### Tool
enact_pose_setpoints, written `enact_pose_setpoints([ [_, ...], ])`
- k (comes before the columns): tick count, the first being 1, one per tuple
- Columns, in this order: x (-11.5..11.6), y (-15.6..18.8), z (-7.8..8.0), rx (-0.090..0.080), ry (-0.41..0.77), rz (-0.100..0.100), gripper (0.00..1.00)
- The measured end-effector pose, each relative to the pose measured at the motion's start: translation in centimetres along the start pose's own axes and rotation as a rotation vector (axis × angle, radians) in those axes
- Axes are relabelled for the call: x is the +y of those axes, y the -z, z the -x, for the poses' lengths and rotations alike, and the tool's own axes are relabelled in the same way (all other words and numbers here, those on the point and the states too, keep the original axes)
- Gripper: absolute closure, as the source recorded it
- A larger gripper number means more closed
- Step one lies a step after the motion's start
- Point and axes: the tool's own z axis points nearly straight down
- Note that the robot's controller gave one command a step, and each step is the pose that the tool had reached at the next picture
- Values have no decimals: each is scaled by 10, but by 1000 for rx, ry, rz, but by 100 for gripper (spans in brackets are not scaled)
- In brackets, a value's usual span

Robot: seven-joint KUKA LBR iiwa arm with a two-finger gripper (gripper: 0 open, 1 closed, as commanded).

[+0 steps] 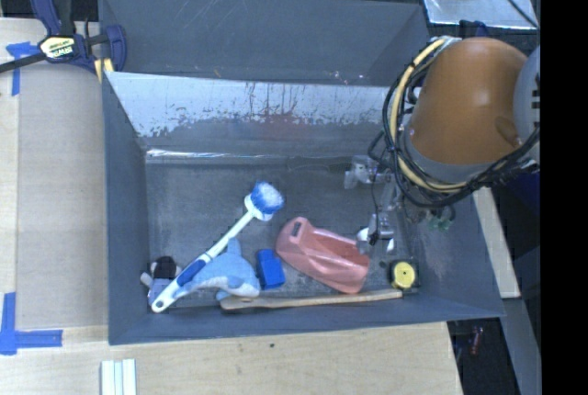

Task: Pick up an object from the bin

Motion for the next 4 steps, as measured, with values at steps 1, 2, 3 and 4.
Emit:
enact_pose_setpoints([
  [1,0,-53,-5,-11,-155,1,0],
  [2,10,-124,-15,12,-355,14,0],
  [3,24,-71,-31,-15,-167,1,0],
  [4,30,-102,-20,2,-454,11,0],
])
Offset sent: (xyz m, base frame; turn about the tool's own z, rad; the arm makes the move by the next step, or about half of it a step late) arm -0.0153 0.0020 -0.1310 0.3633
